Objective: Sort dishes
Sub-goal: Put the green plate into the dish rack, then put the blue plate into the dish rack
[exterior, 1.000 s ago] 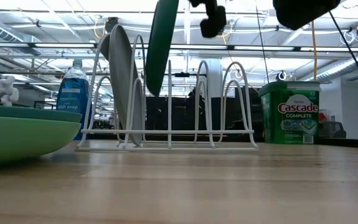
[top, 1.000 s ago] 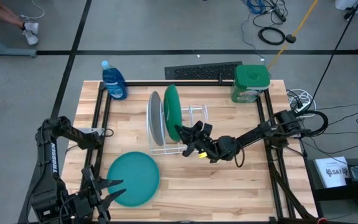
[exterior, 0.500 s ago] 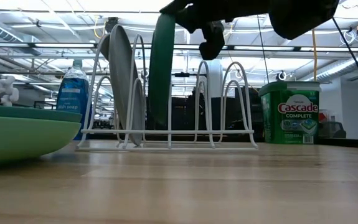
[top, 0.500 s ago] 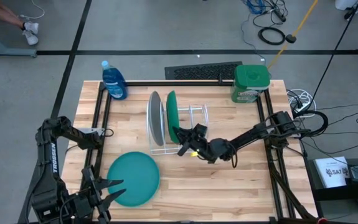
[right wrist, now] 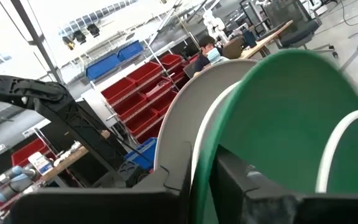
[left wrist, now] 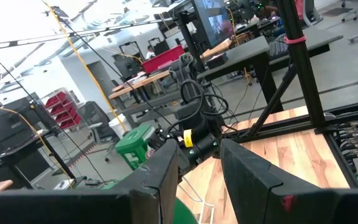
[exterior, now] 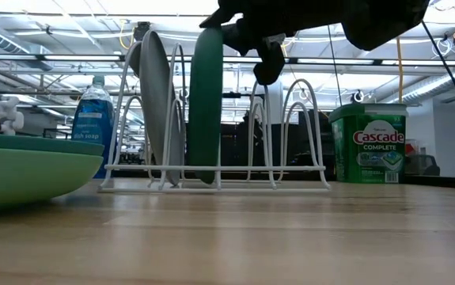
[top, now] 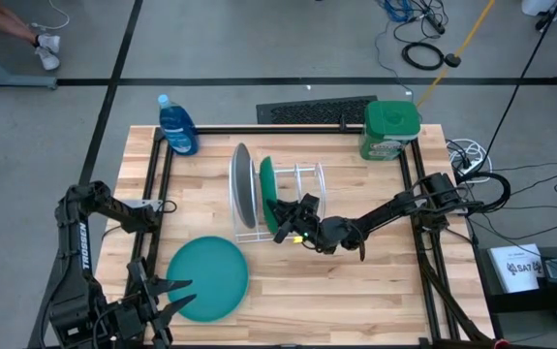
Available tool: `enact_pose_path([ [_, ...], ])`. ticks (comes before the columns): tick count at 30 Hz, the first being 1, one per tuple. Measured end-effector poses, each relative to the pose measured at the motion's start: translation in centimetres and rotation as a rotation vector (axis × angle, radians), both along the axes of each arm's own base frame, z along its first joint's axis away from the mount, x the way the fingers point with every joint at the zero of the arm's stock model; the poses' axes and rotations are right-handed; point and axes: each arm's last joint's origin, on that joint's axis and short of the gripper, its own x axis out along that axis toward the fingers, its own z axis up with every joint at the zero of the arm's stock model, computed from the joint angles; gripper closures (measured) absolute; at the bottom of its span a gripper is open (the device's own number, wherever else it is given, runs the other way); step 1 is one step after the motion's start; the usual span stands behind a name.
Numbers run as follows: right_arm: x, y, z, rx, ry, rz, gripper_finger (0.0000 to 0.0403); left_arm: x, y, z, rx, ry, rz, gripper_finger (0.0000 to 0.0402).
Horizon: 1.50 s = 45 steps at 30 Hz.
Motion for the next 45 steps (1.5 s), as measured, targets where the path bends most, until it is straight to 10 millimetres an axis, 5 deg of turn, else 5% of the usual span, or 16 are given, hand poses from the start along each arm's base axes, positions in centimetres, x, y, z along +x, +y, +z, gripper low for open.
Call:
enact_pose_path([
  [19, -0.2, -0.1, 0.6, -0.068, -0.008, -0.018, 0.0247, 0.0, 0.0, 0.0, -0.007, -0.003, 0.0, 0.0278],
  [31, -0.7, 1.3, 3.1, -0.252, 0.037, -0.036, 0.0234, 0.2, 0.1, -0.1, -0.076, 0.004, -0.003, 0.0278],
  [38, -1.2, 4.1, 7.6, -0.472, 0.16, -0.033, 0.0234, 3.1, 0.7, -1.6, -0.256, 0.32, -0.022, 0.0278],
  [45, -2.2, 6.7, 11.7, -0.609, 0.259, 0.017, 0.0234, 7.0, 0.4, -5.4, -0.483, 0.827, -0.028, 0.0278],
])
